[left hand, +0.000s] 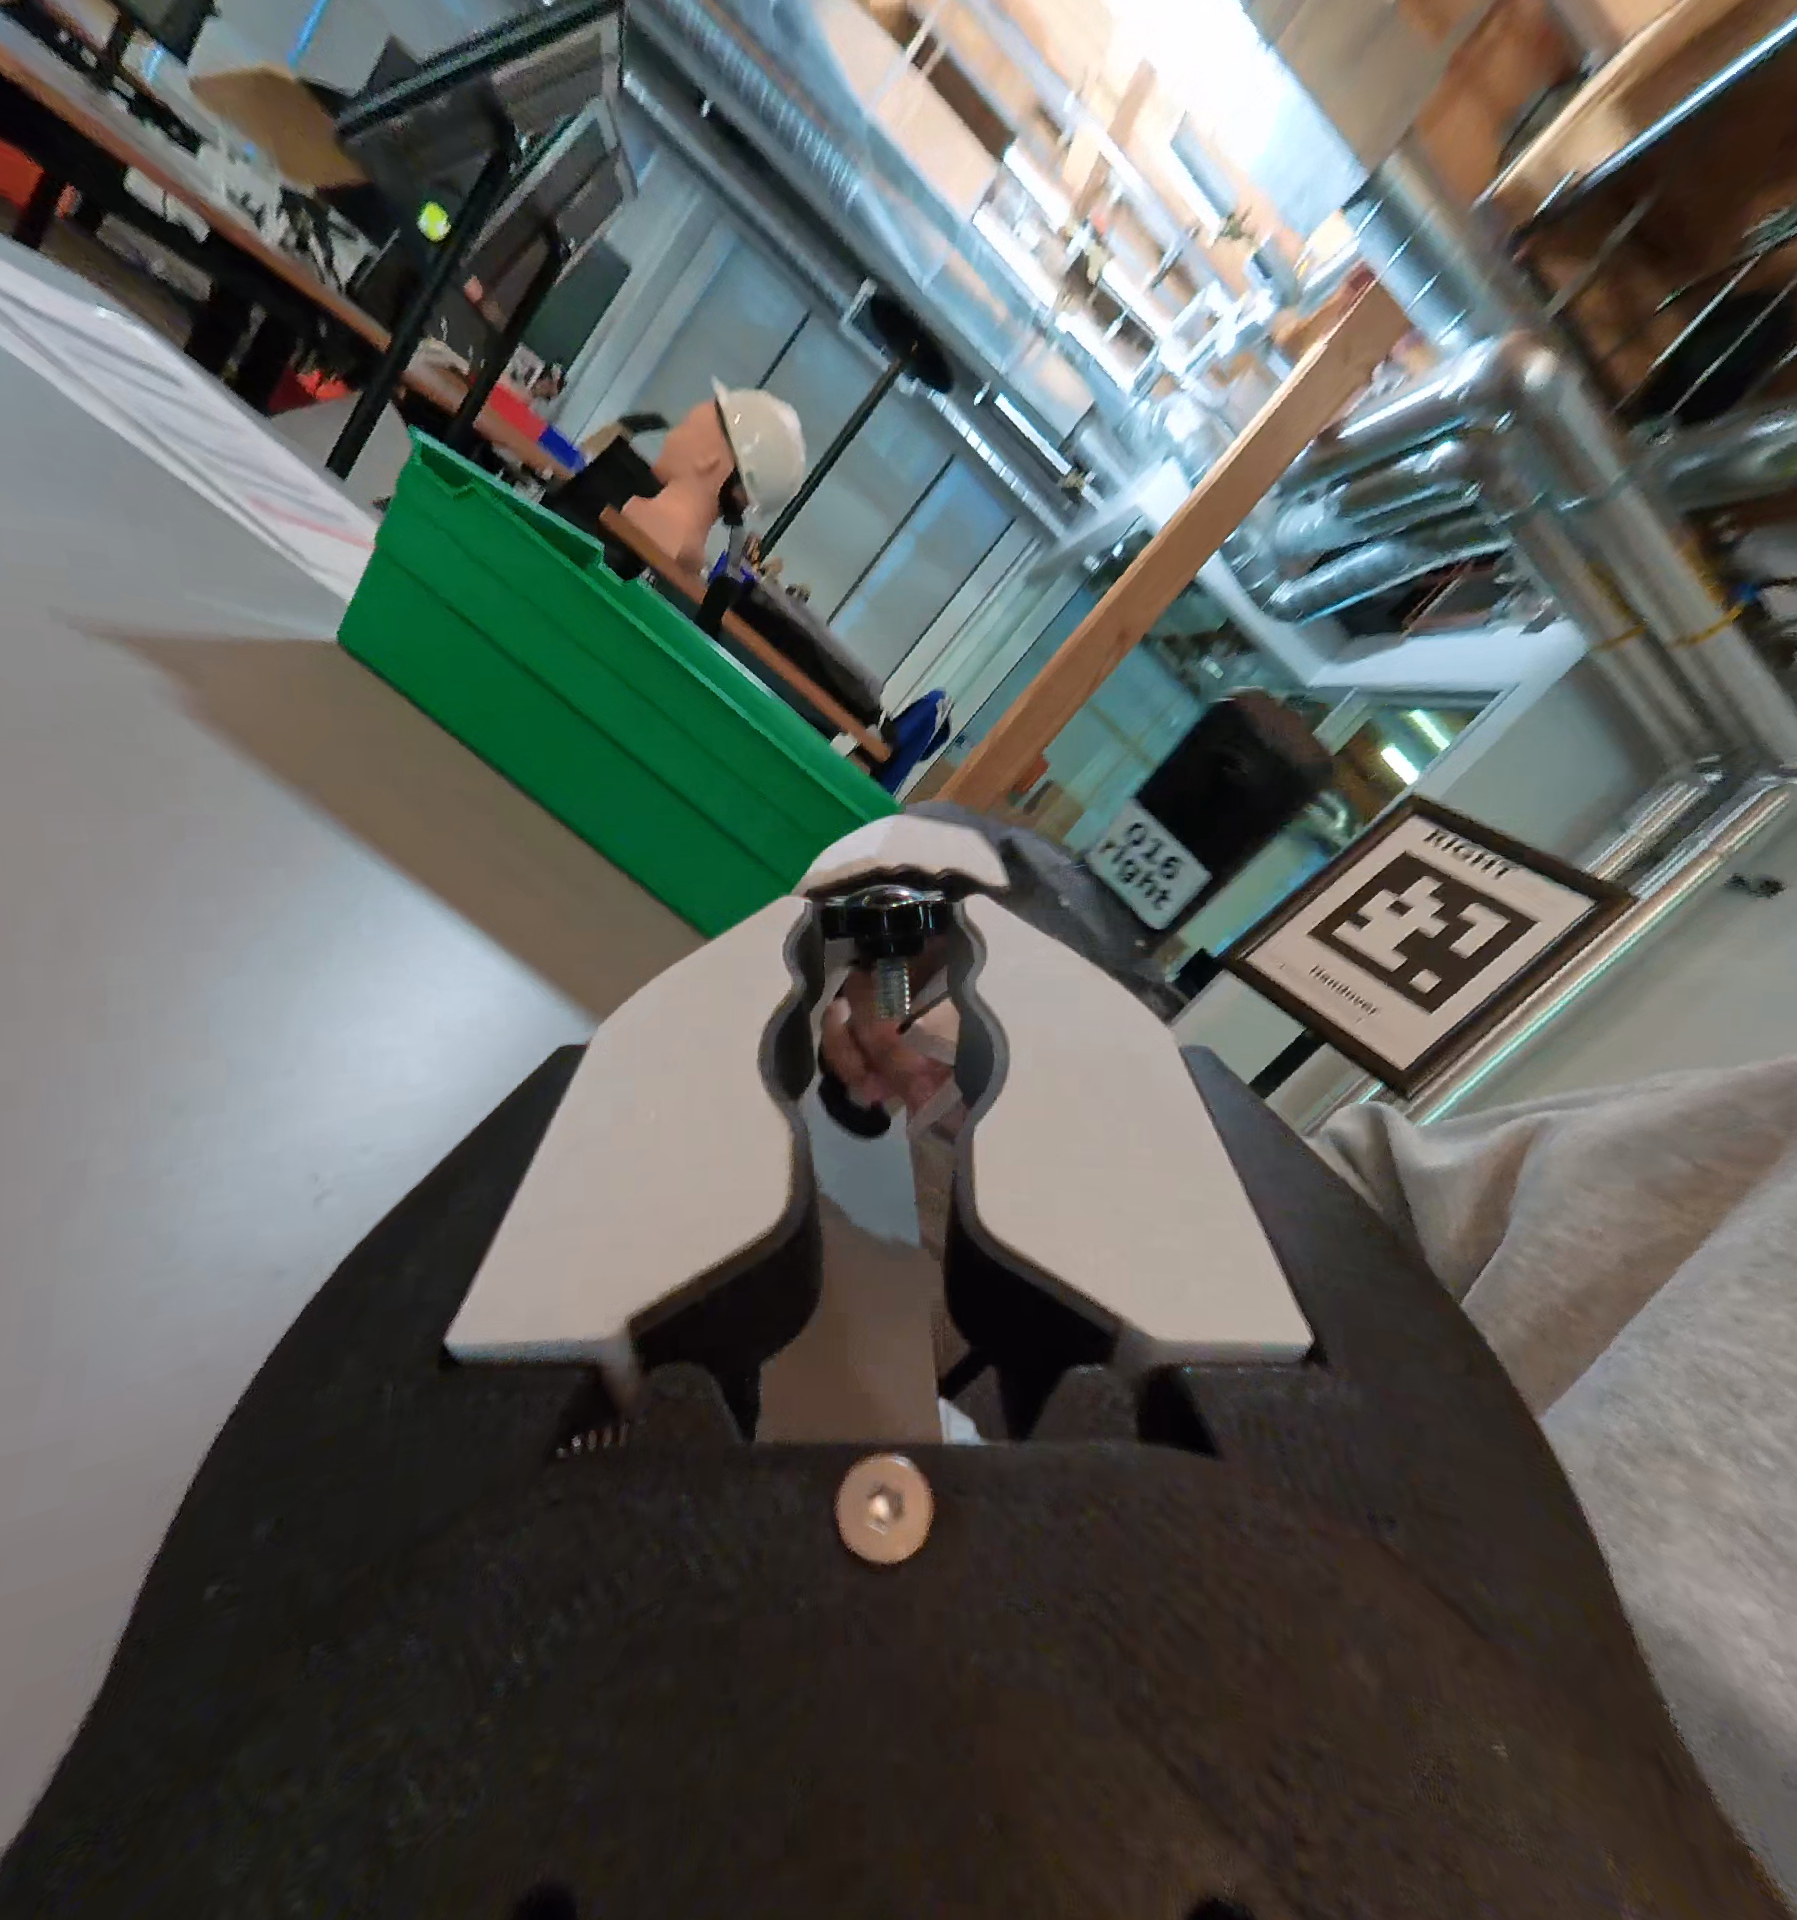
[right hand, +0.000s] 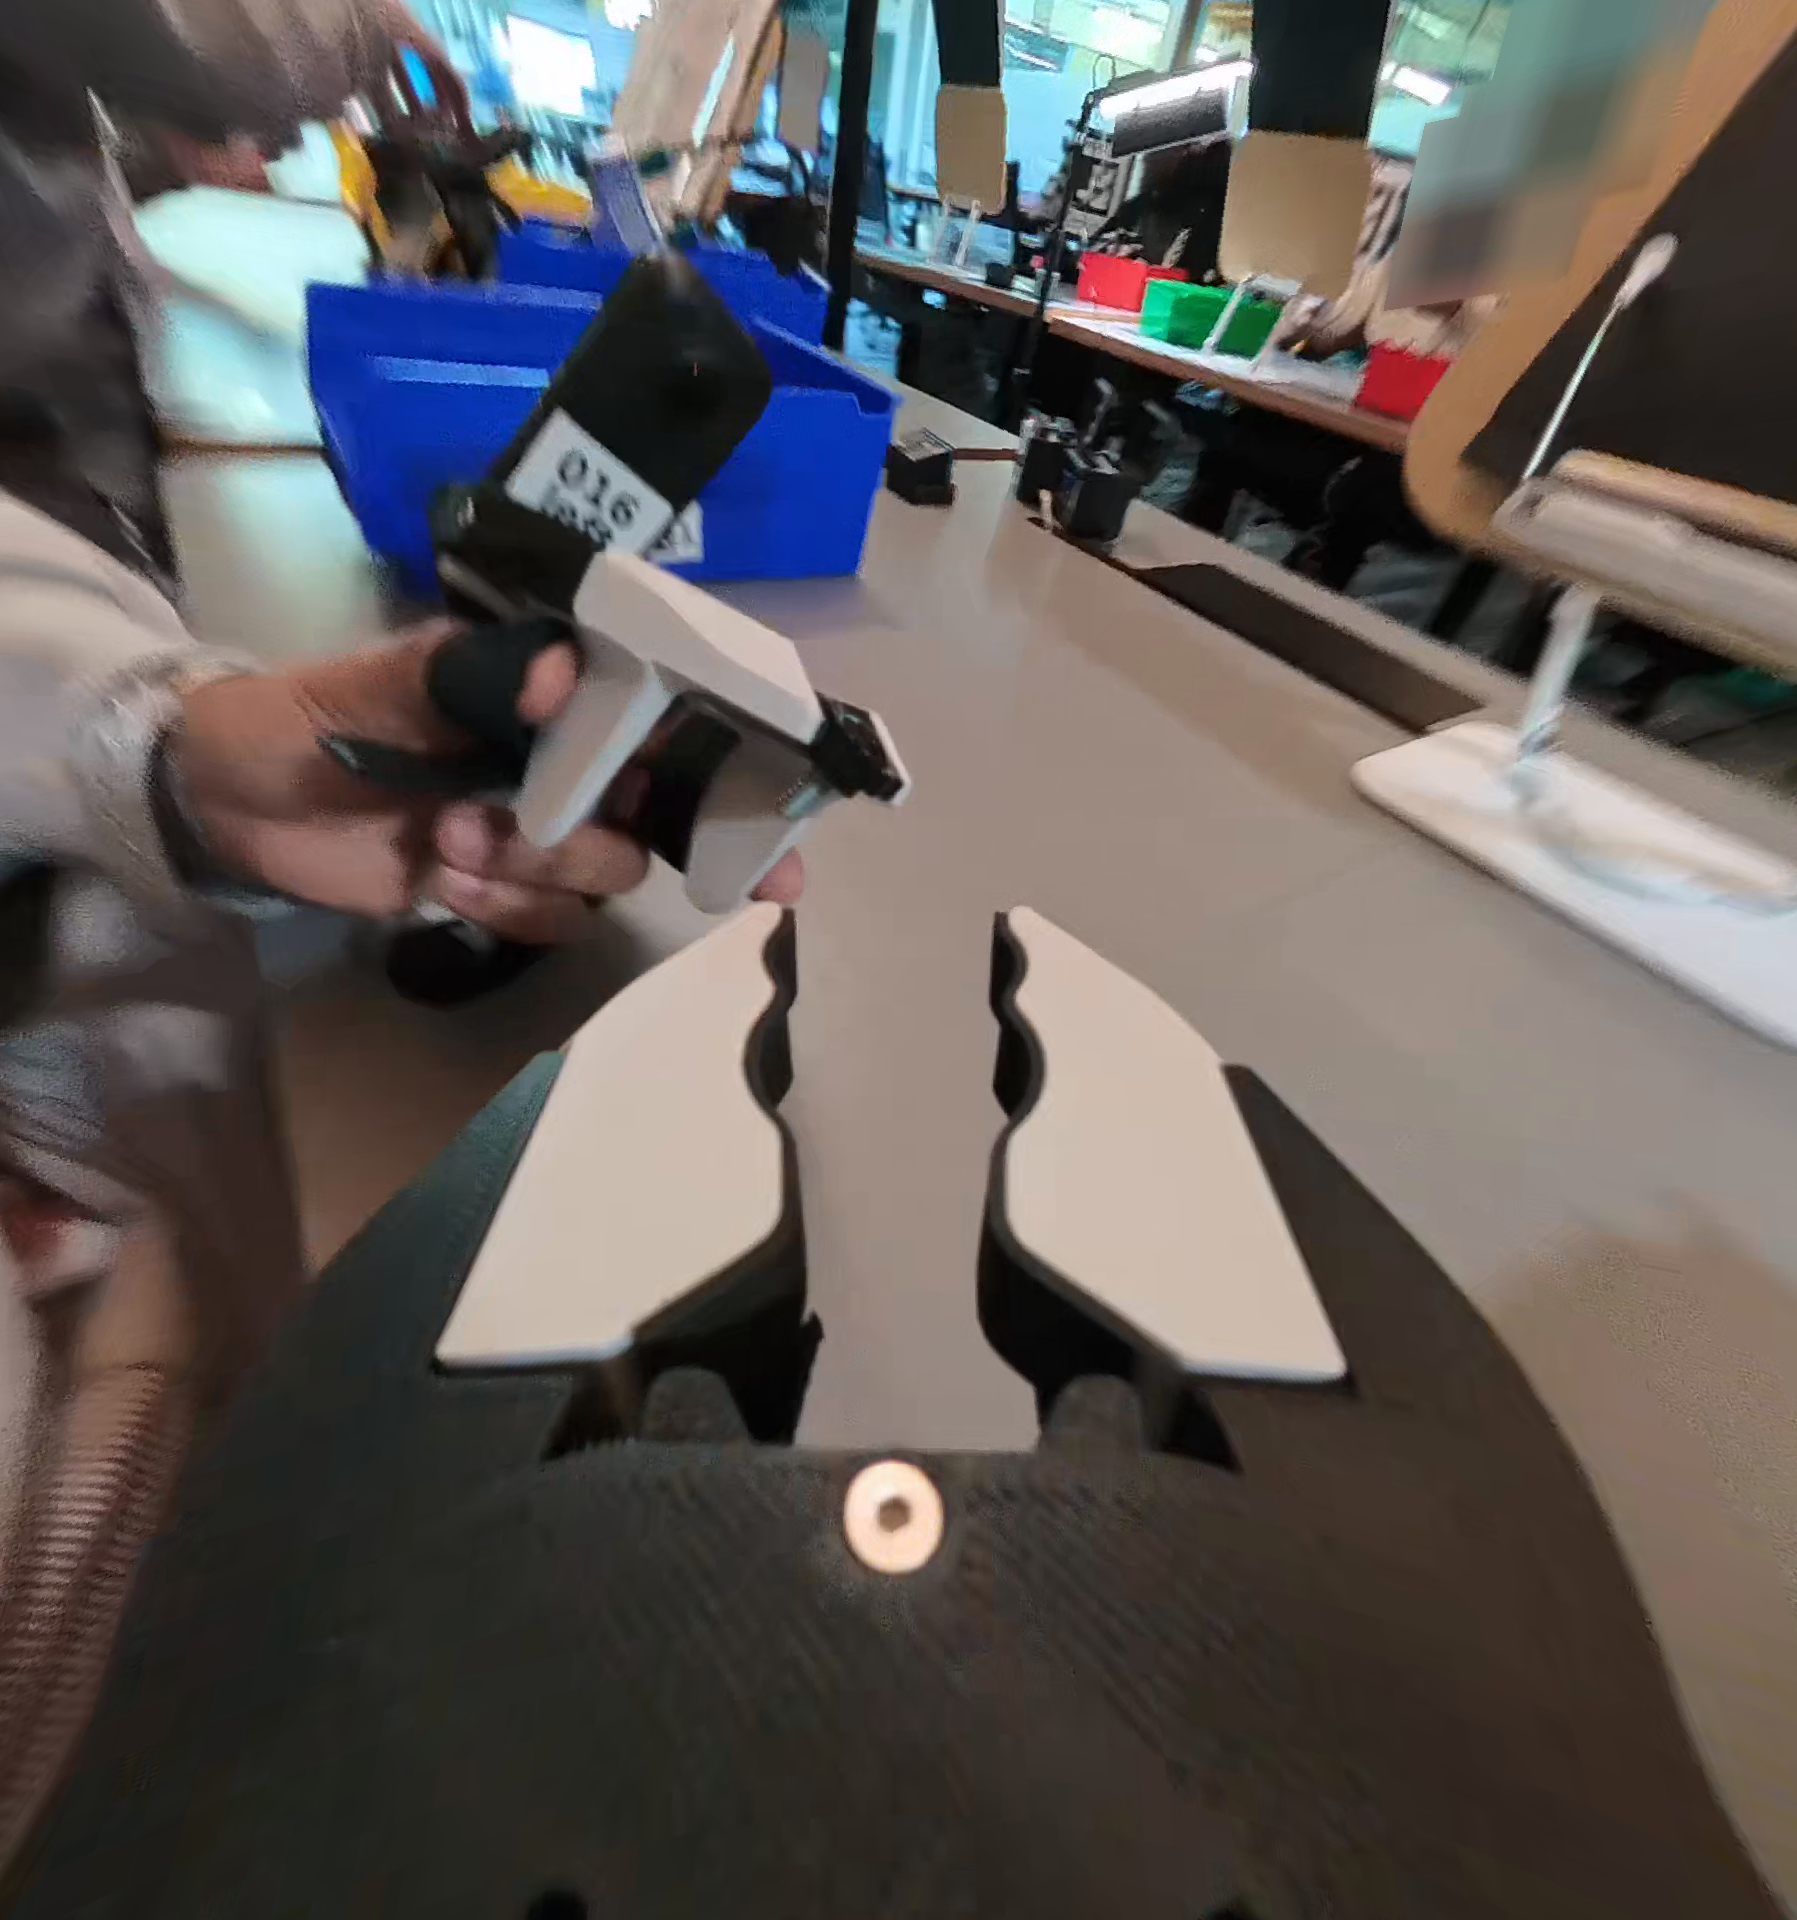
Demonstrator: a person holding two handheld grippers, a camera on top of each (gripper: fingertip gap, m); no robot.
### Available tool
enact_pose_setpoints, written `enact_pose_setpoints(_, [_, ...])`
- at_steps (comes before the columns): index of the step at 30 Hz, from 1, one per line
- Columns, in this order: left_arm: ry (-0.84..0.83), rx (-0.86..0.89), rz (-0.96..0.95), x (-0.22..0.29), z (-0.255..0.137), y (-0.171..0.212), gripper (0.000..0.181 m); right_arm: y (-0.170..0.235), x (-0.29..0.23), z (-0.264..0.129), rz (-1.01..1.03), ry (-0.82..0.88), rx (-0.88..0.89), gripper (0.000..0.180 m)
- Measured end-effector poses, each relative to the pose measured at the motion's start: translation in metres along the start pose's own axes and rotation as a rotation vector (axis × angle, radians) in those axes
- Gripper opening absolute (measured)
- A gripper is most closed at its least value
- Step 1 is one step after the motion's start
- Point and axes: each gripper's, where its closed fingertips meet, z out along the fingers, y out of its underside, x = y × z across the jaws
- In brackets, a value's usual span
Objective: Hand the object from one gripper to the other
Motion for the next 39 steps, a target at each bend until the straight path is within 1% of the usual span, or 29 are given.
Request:
enact_pose_setpoints(3, [0.085,0.067,0.019,0.015,-0.002,-0.01,0.023,-0.003,-0.009,0.003,0.261,-0.126,0.041,0.03])
enact_pose_setpoints(5, [0.114,0.071,0.055,0.022,-0.001,-0.01,0.023,-0.01,-0.015,0.003,0.363,-0.184,0.092,0.026])
enact_pose_setpoints(9, [0.138,0.039,0.121,0.032,0.003,-0.004,0.023,-0.022,-0.023,0.0,0.401,-0.24,0.159,0.023])
enact_pose_setpoints(16, [0.139,-0.005,0.174,0.036,0.009,0.007,0.023,-0.031,-0.035,-0.001,0.466,-0.318,0.205,0.015])
enact_pose_setpoints(24, [0.148,-0.003,0.174,0.038,0.01,0.009,0.023,-0.032,-0.036,-0.002,0.472,-0.326,0.212,0.007])
enact_pose_setpoints(30, [0.153,-0.023,0.176,0.04,0.012,0.013,0.023,-0.032,-0.036,-0.002,0.453,-0.318,0.21,0.006])
enact_pose_setpoints(35, [0.122,-0.058,0.165,0.036,0.015,0.018,0.045,-0.028,-0.032,-0.001,0.412,-0.274,0.179,0.006])
enact_pose_setpoints(37, [0.067,-0.077,0.184,0.028,0.016,0.02,0.049,-0.02,-0.026,0.001,0.349,-0.207,0.123,0.006])
enact_pose_setpoints(39, [-0.015,-0.102,0.216,0.017,0.014,0.022,0.049,-0.009,-0.018,0.002,0.231,-0.106,0.03,0.006])
